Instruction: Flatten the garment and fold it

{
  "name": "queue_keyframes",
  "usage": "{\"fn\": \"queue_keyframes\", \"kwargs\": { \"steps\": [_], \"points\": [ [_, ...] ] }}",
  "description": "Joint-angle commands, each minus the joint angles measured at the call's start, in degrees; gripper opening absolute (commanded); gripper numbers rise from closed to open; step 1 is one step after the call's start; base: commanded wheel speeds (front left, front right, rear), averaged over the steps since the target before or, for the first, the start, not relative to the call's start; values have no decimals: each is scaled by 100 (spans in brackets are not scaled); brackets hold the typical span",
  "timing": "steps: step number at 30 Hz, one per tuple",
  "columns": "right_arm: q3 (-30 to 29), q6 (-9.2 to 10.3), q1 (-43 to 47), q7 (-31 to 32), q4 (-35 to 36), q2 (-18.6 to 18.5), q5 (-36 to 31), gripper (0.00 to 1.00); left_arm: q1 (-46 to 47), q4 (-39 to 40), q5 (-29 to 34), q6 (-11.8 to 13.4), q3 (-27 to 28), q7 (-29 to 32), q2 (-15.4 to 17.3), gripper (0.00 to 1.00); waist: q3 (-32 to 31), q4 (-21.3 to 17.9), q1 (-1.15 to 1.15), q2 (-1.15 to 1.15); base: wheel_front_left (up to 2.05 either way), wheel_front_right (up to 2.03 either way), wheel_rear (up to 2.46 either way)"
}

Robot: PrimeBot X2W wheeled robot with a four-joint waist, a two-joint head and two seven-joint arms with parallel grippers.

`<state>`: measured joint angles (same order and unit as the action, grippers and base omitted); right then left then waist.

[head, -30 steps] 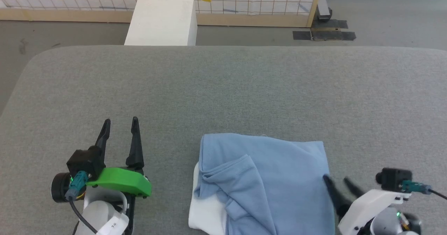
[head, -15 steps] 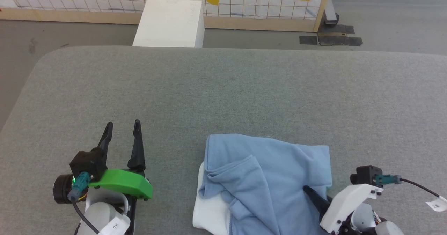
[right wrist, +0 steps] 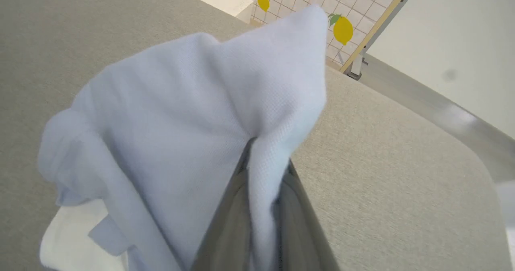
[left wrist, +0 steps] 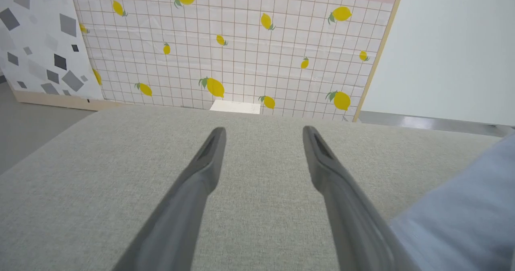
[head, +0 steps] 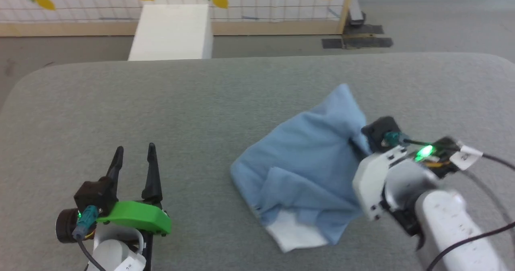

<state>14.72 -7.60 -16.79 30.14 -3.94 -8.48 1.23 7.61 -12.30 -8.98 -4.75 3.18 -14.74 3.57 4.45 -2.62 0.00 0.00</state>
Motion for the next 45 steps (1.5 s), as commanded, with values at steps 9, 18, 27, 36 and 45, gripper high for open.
{"fn": "queue_keyframes", "kwargs": {
  "steps": [9,18,27,36,45],
  "points": [
    [151,11,-853,291,-94,-1281,6,0,175,213,73,13,30,-26,22,100,533,-1177,0,0,0,0,0],
    [157,11,-1888,-68,-1120,-1956,120,0,664,635,229,-10,17,20,340,100,1515,-2013,0,0,0,0,0],
    [-968,11,-2622,-919,-2642,-1989,-502,0,1163,1032,409,-15,-116,268,633,100,2357,-2046,0,0,0,0,0],
    [-2044,11,-3038,-1788,-3610,-1700,-1454,0,1179,1105,430,23,-236,309,660,100,2431,-1729,0,0,0,0,0],
    [-2958,11,-2987,-2507,-3881,-1484,-1790,100,974,679,197,59,-254,125,461,100,1630,-1342,0,0,0,0,0]
  ]
}}
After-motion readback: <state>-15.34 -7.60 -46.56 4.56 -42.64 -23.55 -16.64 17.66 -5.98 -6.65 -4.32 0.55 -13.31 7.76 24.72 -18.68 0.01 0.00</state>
